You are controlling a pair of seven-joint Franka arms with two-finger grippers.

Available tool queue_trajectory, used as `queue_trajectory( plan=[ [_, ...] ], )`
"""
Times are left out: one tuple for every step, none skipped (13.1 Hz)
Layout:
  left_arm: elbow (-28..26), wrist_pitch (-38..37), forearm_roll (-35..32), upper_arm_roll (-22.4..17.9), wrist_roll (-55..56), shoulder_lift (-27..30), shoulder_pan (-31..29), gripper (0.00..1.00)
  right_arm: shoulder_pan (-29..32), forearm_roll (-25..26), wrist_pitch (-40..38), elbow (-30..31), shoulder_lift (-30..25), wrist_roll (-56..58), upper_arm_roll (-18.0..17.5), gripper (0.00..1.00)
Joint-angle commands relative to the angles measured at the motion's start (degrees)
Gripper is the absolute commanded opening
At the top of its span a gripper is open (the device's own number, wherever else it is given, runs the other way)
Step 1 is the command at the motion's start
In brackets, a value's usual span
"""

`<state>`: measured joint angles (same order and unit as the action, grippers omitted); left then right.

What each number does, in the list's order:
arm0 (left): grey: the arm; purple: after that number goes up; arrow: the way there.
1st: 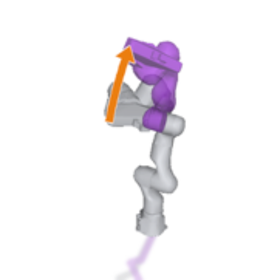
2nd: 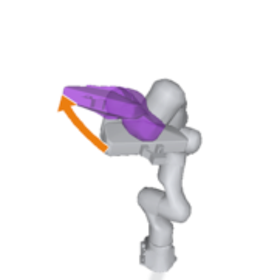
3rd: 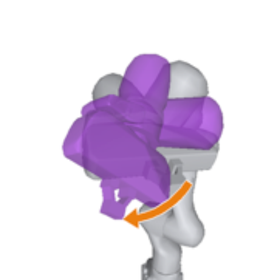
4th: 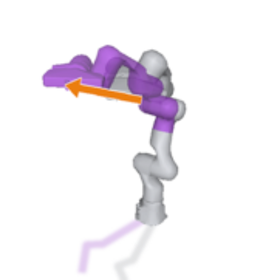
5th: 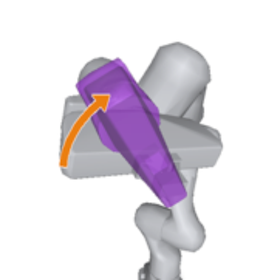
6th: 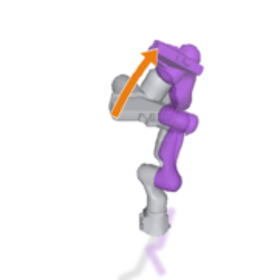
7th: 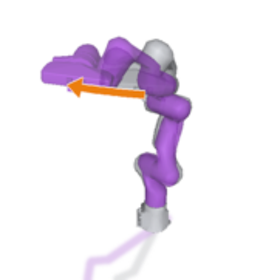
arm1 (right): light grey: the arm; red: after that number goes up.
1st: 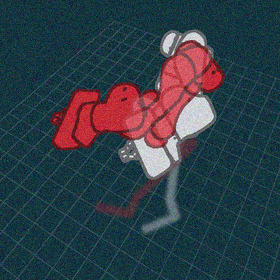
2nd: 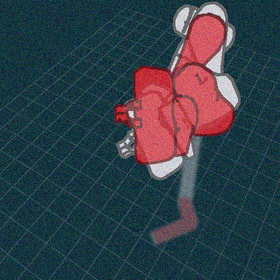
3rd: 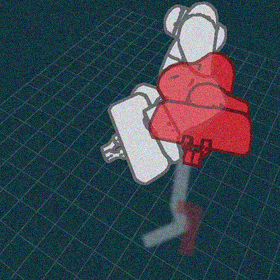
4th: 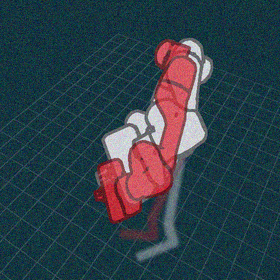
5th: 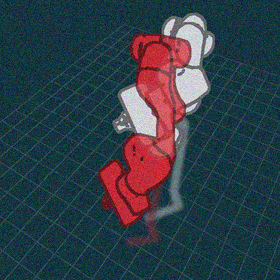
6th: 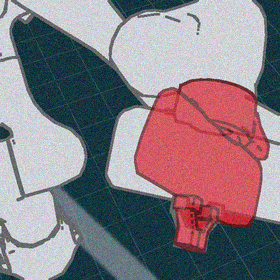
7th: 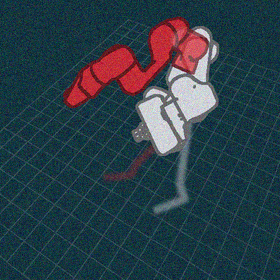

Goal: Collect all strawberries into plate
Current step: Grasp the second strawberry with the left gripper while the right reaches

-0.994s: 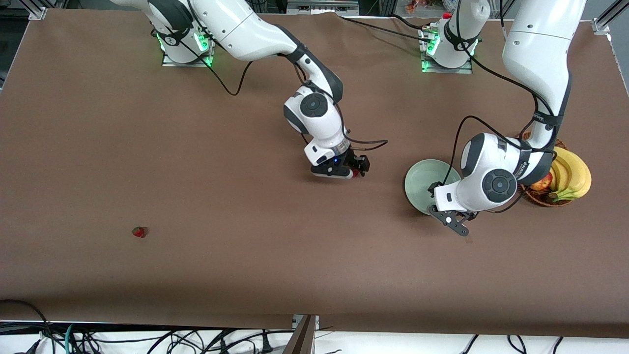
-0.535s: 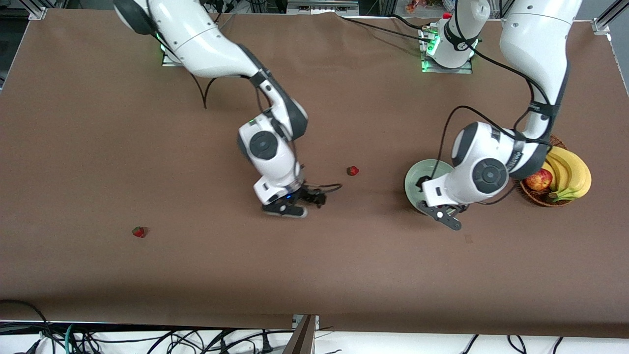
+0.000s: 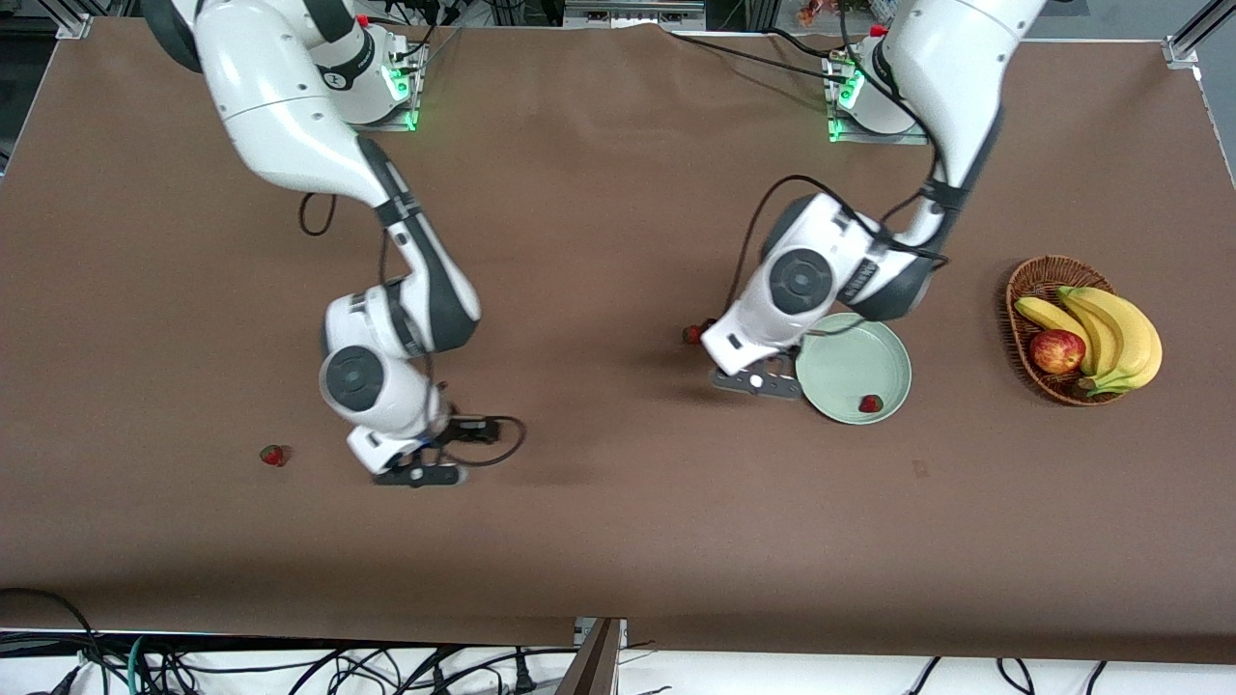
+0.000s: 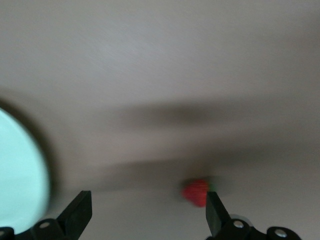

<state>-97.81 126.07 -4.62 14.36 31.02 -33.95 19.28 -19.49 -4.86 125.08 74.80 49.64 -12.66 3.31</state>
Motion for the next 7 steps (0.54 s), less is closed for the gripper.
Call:
queue_trajectory(
  plan=[
    [-0.3,3.3,-4.8,-0.9,11.3,-2.6,3.6,1.00,0.2,0.0,-4.6,1.0,-1.4,8.8,5.5,1.00],
    [-0.8,3.7,-8.8,-0.7,16.3,-3.2,4.4,1.00,0.3,-0.1,-6.3,1.0,-1.7,13.5,7.9,1.00],
    [-1.1,4.7,-12.0,-0.6,22.1,-4.0,5.5,1.00,0.9,-0.5,-6.9,1.1,-1.7,17.5,9.4,1.00],
    [-1.3,5.0,-13.6,-0.7,26.3,-4.5,7.1,1.00,2.6,-0.7,-7.0,1.5,-1.8,20.5,10.0,1.00],
    [-1.3,5.0,-14.4,-0.6,27.9,-4.7,7.4,1.00,4.8,-0.7,-7.0,1.6,-1.7,23.2,10.0,1.00],
    [-1.4,5.0,-14.5,-0.6,28.0,-4.9,7.4,1.00,6.9,-0.7,-7.0,1.6,-1.7,26.4,10.0,1.00],
    [-1.6,5.1,-14.5,-0.7,28.1,-5.2,7.6,1.00,8.5,-0.8,-6.5,1.9,-1.7,29.8,10.0,1.00]
  ],
)
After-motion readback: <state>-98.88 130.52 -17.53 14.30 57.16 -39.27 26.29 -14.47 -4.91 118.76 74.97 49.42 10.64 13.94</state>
